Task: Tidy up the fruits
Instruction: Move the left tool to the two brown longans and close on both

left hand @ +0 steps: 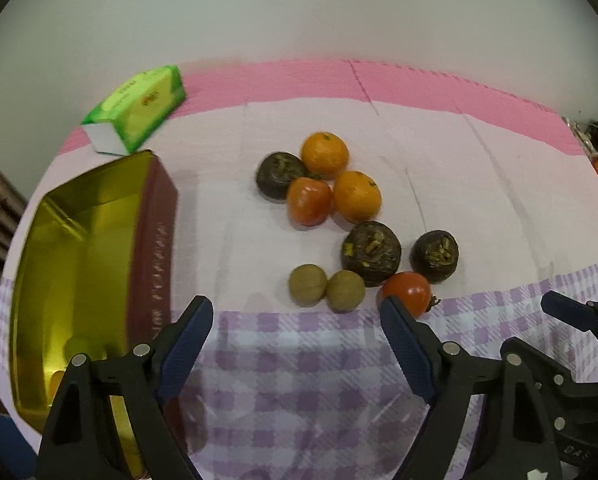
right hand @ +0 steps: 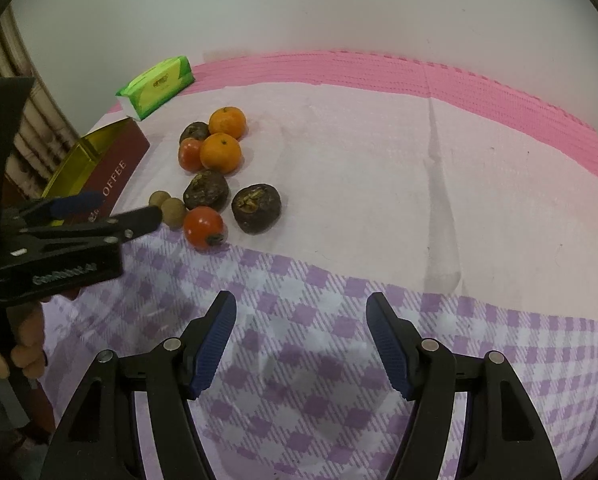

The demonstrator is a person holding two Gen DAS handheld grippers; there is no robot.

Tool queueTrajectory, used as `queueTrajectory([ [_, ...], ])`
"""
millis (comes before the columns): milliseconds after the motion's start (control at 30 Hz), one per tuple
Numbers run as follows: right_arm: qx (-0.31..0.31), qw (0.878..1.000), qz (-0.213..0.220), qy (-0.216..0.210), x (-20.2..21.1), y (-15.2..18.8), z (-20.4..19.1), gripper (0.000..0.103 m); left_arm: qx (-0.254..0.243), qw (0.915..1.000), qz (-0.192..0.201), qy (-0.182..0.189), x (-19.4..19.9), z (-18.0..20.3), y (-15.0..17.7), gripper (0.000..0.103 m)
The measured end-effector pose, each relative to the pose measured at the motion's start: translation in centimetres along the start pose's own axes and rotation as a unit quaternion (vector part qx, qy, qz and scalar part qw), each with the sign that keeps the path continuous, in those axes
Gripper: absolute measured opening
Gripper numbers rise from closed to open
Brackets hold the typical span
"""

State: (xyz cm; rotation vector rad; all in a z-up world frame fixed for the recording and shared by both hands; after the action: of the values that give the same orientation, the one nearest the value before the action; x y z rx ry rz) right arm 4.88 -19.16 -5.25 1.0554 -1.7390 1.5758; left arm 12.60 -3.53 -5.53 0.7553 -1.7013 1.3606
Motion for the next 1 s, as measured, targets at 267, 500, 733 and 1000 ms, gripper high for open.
queueTrajectory([
  [267,-0.005,1.0,-0.005,-0.001,-0.5,-0.1,0.5,0.068,0.002,0.9997,-0.019,0.017,-2.0,0.5,-0.4,0.073],
  [500,-0.008,1.0,-0.007,0.0,-0.7,-0.1,0.8,0.068,0.008,0.9987,-0.03,0.041,-3.1,0.9,-0.5,0.06],
  [733,-0.008,1.0,-0.008,0.0,-0.8,-0.1,0.9,0.068,0.007,0.9985,-0.032,0.044,-3.5,0.9,-0.5,0.048],
  [1000,-0.009,1.0,-0.008,0.0,-0.8,-0.1,0.9,0.068,0.013,0.9981,-0.03,0.053,-3.0,0.9,0.0,0.043],
])
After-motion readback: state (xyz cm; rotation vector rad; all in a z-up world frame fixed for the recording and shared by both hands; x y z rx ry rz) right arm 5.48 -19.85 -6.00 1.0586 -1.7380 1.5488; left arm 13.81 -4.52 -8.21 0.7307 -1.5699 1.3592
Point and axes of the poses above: each gripper's, at about its wrist camera, not at the fingertips, and x roughly against the way its jaws point, z to its right, y to its underside, the point moved 4 cm from there along -x, roughly the way its jaws point, and after that the axes turned 4 degrees about -y, right-handed, at the moved point
